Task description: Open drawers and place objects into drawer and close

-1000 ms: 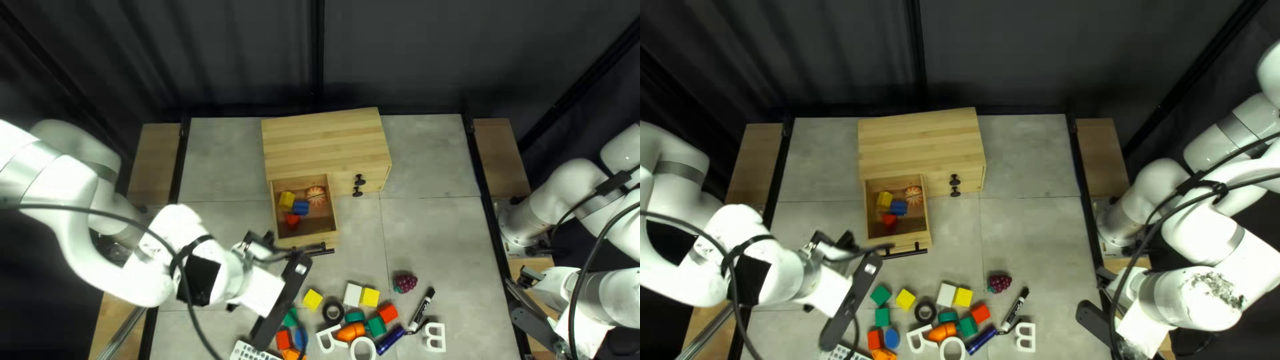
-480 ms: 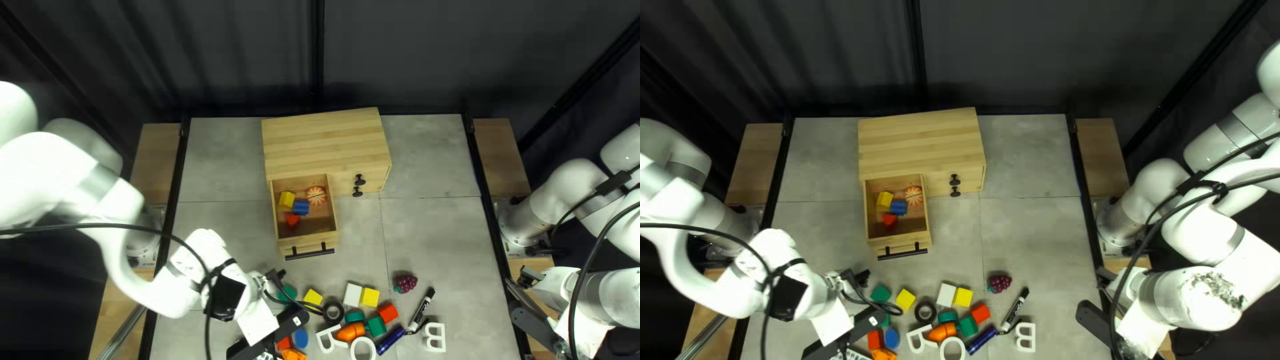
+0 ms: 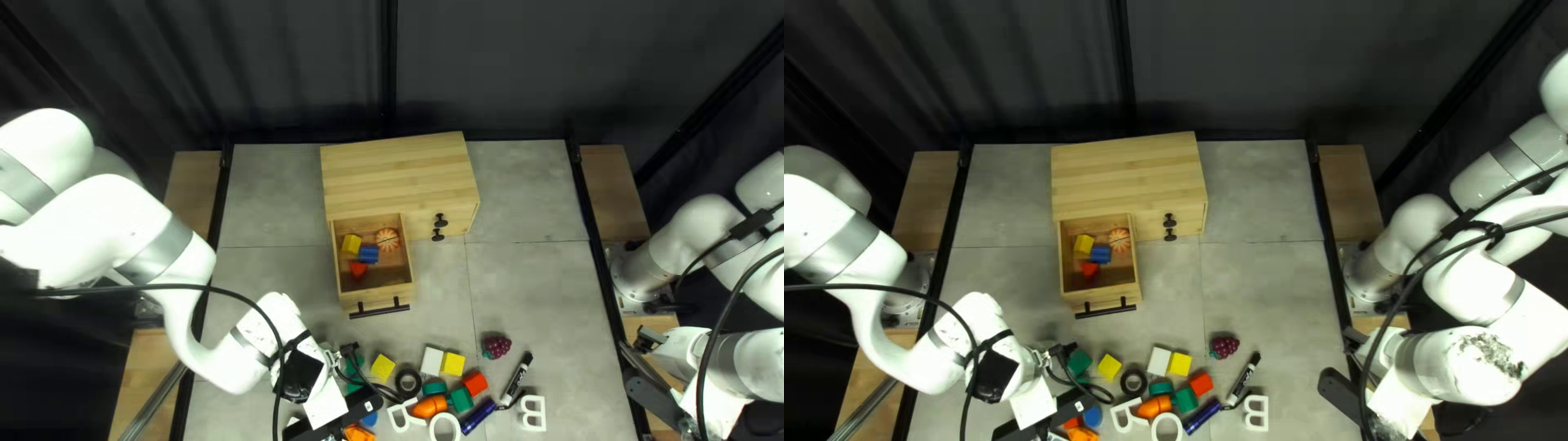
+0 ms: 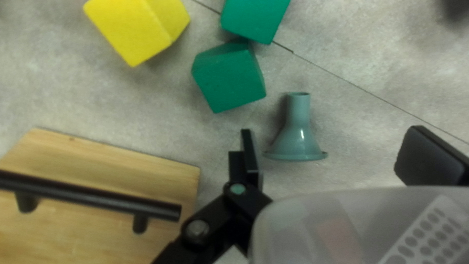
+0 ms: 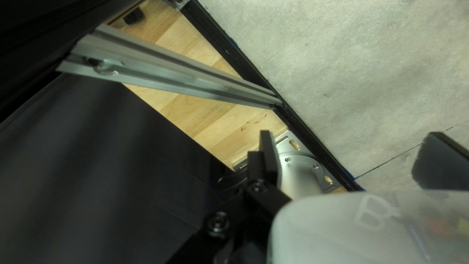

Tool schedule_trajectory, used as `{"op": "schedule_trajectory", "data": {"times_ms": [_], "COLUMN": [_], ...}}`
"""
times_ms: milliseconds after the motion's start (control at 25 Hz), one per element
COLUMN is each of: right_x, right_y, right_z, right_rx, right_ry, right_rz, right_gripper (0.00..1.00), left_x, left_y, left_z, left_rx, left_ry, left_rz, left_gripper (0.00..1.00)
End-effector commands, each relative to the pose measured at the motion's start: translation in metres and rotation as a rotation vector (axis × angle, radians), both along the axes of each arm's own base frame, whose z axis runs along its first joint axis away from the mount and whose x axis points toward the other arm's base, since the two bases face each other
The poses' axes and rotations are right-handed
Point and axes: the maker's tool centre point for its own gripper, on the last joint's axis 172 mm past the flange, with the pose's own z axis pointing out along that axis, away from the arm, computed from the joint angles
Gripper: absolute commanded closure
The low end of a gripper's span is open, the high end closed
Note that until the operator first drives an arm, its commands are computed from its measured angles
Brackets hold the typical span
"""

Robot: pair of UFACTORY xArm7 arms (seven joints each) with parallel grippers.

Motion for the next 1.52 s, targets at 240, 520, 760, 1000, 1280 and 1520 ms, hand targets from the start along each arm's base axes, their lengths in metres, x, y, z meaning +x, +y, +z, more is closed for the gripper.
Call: {"op": "schedule_trajectory", "data": {"times_ms": [240,520,760,1000,1280,1520], "right_x": [0.000,0.000,0.000,0.000,0.000,0.000], "right_y": [0.000,0.000,0.000,0.000,0.000,0.000], "right_z": [0.000,0.000,0.000,0.000,0.000,0.000], "right_rx": [0.000,0.000,0.000,0.000,0.000,0.000], "right_ry": [0.000,0.000,0.000,0.000,0.000,0.000], "right_rz": [0.000,0.000,0.000,0.000,0.000,0.000], "right_gripper": [0.00,0.00,0.00,0.00,0.00,0.00], "left_x": [-0.007,-0.011,-0.017,-0.023,-0.019,0.003], "left_y": [0.002,0.010,0.015,0.016,0.012,0.005], "left_z": [-0.013,-0.022,-0.023,-0.025,0.000,0.071], "left_rx": [-0.009,-0.015,-0.028,-0.038,-0.027,0.031], "left_ry": [-0.008,-0.014,-0.018,-0.023,-0.029,-0.057], "left_rz": [-0.003,0.006,0.011,0.015,0.025,0.071], "left_gripper": [0.06,0.09,0.47,0.97,1.00,1.00]}}
